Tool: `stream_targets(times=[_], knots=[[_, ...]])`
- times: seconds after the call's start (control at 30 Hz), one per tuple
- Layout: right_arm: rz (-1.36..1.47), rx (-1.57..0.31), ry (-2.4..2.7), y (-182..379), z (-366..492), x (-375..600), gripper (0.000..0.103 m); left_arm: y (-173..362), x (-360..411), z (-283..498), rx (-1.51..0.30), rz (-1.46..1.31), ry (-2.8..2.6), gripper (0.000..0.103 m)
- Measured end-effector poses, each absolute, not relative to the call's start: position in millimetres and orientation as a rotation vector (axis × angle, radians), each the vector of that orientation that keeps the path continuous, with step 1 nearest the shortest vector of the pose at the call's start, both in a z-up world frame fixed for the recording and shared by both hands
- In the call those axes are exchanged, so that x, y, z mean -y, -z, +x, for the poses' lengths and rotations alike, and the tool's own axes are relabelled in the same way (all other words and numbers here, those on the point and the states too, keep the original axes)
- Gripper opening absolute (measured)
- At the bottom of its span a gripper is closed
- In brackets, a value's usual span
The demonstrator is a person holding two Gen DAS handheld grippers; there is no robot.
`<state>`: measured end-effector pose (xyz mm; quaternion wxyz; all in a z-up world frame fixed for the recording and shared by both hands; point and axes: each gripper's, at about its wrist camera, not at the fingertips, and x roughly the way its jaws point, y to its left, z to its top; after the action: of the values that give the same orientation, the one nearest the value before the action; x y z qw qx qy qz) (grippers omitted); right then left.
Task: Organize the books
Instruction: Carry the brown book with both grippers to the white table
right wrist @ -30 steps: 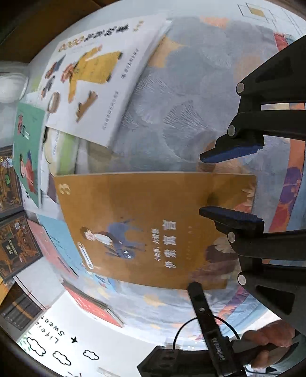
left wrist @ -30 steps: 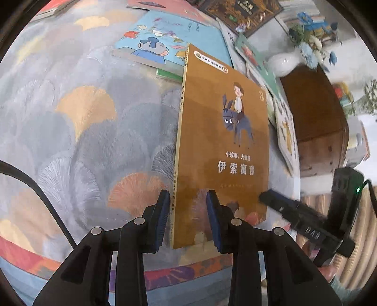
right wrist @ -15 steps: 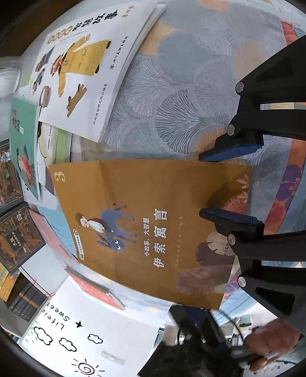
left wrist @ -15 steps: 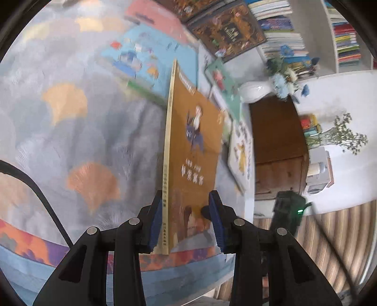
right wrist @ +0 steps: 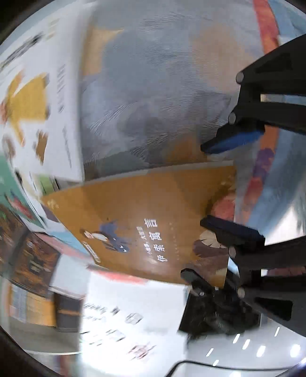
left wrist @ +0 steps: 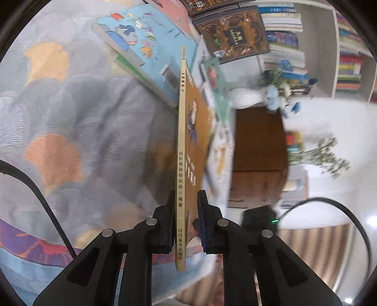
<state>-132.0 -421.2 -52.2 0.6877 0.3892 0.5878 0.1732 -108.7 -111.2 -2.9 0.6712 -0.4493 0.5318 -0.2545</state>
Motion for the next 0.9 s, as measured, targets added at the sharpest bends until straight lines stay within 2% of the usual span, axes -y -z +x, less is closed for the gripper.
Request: stream_targets(times=[0.1,0.27,0.3,0.33,0.37,0.43,0.53,0.73,0.9], knots=[[1.019,-1.313,-0.426,64,-139,432,0.062,-2,112,-107,-1.204,-1.043,0.592,0.013],[1.217,-1.301,-0.498,83,-136,424,0.062,-5,113,-103,-1.222,-1.092,0.624,0.013],[1.243,-1.292,-0.507,85,-136,419,0.061,-5,110,-105,-1.226,-1.092,0.623,0.013],[1.262,-1.275,-0.514,85,-134,416,0.053,-5,109,-105,-1.229,-1.084,0.618,0.013],[1.254,-1.263,-0.509,81,-133,415,0.051,-4,108,-106,-1.232,-1.067,0.604,0.013],[1.205,-1.251,-0.509,71,-134,413,0.038,-2,105,-106,-1.245,-1.042,0.577,0.013],[1.073,-1.243,-0.483,55,-133,408,0.031,3,101,-105,-1.275,-0.989,0.541,0.013],[0.609,-1.205,-0.400,11,-134,372,0.029,-5,112,-109,-1.297,-0.713,0.492,0.013],[0.338,-1.175,-0.390,-11,-143,344,0.028,-26,122,-116,-1.242,-0.515,0.502,0.013]])
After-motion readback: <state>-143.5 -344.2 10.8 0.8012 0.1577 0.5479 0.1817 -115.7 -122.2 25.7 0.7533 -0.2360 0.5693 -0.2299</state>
